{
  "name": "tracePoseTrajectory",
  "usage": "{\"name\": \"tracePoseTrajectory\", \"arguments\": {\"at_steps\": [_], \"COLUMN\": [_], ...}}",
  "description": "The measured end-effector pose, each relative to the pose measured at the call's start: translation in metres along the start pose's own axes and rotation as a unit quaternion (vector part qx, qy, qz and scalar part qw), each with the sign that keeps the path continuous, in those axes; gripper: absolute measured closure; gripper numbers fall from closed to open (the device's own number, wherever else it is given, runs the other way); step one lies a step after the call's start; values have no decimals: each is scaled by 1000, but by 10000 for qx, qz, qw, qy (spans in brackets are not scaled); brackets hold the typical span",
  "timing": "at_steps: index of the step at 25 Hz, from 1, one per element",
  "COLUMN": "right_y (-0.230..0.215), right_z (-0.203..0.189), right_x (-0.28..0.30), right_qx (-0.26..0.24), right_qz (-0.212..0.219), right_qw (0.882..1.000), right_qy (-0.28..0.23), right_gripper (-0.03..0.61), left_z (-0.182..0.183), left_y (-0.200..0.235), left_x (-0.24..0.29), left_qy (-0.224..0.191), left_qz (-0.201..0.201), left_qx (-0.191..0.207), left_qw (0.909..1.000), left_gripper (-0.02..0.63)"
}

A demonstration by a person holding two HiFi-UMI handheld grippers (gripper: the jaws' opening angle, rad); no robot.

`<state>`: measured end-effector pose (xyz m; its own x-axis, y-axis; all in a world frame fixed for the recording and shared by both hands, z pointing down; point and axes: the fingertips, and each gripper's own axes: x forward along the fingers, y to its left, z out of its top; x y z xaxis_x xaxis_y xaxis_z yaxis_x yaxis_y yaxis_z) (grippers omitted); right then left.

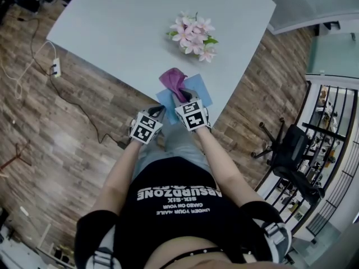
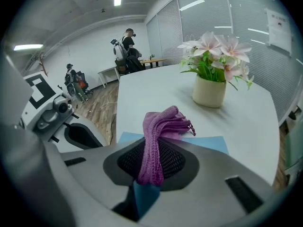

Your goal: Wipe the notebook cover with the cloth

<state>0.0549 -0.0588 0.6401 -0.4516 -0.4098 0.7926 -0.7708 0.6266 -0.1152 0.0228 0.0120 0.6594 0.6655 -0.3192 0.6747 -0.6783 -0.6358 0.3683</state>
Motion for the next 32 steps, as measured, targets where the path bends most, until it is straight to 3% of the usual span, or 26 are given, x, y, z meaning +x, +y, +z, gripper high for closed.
{"name": "tracePoseTrajectory", "arguments": {"at_steps": [9, 23, 32], "right_y": [52, 60, 61], "right_z": [0, -8, -32], "right_x": [6, -2, -20], "right_qx": [-199, 31, 437], "right_qz": [1165, 1436, 1577], "right_qw": [9929, 9896, 9865], "right_qy": [94, 79, 18], "right_gripper": [499, 499, 499], "left_z": [-1, -1, -2], "left_y": [0, -1, -1], "left_x": [-1, -1, 0], "left_qy": [-2, -30, -10], "left_qz": [11, -86, -107], "left_qx": [90, 175, 233], "left_qw": [10000, 9998, 9997], "left_gripper": [597, 597, 597]}}
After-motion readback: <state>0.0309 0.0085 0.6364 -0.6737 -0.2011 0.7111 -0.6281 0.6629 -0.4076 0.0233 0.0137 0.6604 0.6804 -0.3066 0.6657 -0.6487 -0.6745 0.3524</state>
